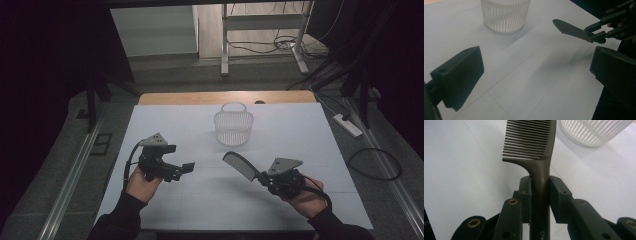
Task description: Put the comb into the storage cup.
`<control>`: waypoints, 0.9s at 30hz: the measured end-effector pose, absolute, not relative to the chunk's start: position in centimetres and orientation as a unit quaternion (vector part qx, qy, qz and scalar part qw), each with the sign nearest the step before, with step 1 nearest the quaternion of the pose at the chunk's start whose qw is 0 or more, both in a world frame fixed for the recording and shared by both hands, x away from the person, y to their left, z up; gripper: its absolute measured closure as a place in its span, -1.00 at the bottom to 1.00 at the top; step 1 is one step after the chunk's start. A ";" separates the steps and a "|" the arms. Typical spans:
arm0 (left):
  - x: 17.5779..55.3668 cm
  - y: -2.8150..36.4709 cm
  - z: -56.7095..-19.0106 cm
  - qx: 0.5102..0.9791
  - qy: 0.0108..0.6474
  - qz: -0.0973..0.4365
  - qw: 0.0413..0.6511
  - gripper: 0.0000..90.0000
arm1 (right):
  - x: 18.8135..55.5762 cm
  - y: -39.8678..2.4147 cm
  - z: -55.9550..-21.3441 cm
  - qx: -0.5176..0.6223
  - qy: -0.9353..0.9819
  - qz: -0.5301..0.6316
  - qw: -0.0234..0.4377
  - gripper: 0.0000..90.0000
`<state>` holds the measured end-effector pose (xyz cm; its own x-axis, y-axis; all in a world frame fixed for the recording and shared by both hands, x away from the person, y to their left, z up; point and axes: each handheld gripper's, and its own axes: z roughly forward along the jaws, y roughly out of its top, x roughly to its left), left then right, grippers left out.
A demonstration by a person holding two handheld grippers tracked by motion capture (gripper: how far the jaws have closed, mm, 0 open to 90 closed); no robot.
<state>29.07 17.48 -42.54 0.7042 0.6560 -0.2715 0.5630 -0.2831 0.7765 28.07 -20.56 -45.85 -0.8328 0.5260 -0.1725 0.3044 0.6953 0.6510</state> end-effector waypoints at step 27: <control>32.4 14.4 -41.9 0.806 0.367 0.002 0.465 -1.00 | 27.7 -20.5 -45.3 0.218 0.898 0.328 0.196 0.60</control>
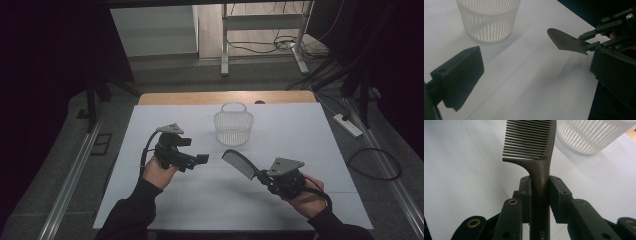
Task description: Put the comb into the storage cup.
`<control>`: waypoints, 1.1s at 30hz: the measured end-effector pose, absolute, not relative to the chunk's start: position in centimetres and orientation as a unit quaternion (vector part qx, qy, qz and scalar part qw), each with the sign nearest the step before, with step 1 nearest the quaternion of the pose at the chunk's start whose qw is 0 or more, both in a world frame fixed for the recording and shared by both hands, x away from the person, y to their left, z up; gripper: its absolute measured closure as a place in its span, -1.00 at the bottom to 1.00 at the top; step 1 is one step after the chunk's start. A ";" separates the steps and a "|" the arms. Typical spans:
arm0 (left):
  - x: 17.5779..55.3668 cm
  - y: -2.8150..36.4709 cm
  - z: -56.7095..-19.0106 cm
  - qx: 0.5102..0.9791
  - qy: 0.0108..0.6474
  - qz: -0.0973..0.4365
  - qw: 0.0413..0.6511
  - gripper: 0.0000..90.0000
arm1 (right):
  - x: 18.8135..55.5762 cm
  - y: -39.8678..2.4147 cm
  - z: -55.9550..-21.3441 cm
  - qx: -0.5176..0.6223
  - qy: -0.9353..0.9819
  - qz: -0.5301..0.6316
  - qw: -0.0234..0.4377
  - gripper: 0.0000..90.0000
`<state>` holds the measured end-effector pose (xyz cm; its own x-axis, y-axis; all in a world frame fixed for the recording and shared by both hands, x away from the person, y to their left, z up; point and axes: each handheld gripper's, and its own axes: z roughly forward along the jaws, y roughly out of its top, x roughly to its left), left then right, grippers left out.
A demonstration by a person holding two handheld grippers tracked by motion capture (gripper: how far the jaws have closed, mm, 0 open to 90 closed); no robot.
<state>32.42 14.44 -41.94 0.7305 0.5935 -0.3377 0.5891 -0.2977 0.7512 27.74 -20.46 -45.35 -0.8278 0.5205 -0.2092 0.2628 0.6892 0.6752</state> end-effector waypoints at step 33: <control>34.4 11.0 -43.2 0.785 0.373 -0.111 0.483 -1.00 | 26.5 -18.8 -44.9 0.175 0.891 0.357 0.219 0.60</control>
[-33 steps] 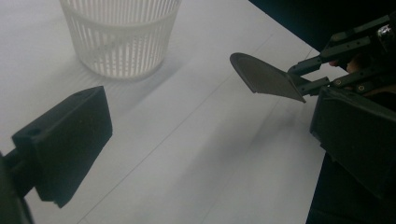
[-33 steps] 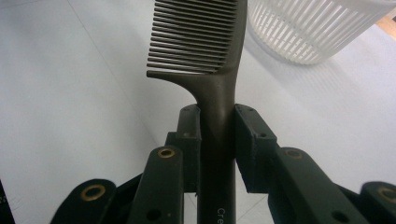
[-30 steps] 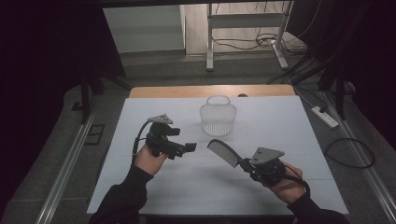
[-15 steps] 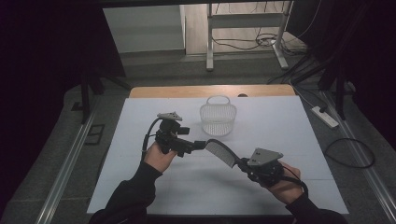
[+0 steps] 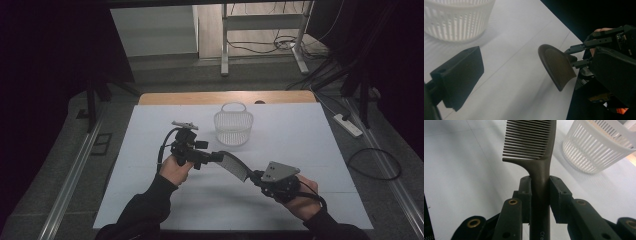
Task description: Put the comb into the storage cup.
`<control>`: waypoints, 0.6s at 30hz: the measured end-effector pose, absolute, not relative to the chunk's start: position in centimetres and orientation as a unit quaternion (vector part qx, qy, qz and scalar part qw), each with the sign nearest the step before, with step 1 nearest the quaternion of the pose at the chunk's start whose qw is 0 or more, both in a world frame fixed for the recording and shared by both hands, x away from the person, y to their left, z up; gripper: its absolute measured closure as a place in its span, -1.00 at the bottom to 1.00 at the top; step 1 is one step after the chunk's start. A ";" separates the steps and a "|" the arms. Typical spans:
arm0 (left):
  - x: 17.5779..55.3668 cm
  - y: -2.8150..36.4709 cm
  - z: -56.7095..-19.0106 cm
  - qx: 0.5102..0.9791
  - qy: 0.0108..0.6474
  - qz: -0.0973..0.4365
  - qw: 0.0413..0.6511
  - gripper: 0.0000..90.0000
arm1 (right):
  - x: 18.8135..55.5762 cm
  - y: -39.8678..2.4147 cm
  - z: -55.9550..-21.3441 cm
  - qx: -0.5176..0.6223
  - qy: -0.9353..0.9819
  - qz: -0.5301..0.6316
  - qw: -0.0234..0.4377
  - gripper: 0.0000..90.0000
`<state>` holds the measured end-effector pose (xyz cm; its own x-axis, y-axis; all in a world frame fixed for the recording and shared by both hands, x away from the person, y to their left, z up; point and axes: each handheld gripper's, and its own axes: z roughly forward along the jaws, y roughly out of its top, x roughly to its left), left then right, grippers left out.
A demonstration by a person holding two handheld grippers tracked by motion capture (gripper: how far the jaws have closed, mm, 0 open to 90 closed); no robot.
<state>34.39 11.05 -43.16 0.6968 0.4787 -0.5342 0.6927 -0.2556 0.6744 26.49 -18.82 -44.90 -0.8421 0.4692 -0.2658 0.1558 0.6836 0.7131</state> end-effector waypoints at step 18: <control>34.7 10.5 -43.5 0.778 0.388 -0.158 0.468 -0.72 | 25.9 -18.2 -44.9 0.156 0.890 0.360 0.232 0.60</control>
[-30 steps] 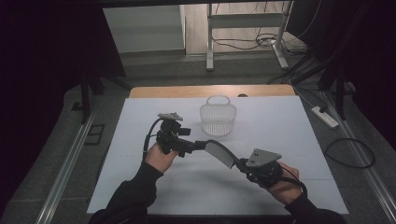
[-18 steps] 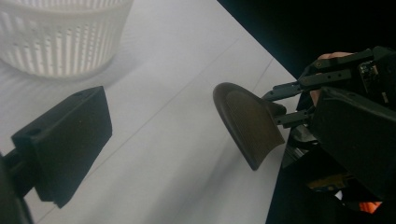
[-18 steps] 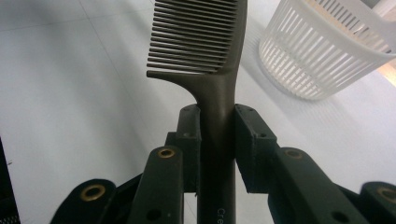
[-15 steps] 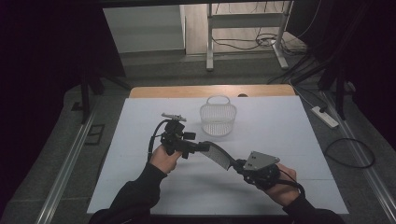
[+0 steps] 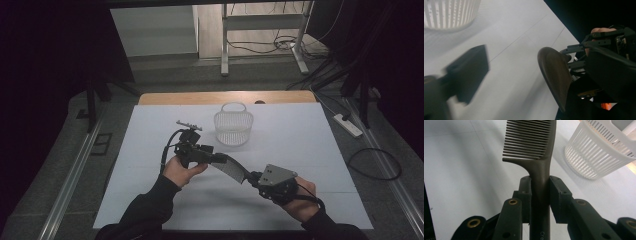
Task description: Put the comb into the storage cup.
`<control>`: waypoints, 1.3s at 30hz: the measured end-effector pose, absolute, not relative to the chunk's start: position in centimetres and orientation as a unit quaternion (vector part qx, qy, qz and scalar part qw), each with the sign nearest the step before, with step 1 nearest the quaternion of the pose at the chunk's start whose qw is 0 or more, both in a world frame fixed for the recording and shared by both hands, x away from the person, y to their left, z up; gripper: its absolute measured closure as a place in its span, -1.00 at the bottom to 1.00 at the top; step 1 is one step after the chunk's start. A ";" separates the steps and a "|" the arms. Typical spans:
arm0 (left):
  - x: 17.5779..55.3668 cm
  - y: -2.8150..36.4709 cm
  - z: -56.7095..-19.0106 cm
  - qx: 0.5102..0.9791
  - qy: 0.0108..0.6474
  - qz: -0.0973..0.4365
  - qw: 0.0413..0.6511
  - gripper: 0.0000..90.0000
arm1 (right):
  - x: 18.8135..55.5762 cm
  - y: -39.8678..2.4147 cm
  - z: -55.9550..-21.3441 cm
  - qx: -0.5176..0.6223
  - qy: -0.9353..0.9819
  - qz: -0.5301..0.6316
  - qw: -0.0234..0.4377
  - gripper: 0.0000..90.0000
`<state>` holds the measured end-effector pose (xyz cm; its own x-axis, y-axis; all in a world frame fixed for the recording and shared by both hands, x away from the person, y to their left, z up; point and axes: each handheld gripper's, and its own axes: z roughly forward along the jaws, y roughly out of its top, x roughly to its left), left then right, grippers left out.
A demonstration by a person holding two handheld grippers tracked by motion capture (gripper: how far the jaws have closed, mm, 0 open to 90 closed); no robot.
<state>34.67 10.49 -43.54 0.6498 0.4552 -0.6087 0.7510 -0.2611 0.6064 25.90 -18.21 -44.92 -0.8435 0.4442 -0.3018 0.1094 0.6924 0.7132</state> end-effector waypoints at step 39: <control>34.4 11.2 -43.8 0.727 0.389 -0.233 0.515 0.87 | 26.1 -18.1 -45.5 0.143 0.889 0.363 0.241 0.35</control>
<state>34.44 11.24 -43.84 0.5882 0.3262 -0.7400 0.8064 -0.1670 0.5673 26.06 -18.05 -45.48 -0.8431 0.4290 -0.3243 0.0791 0.6954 0.7143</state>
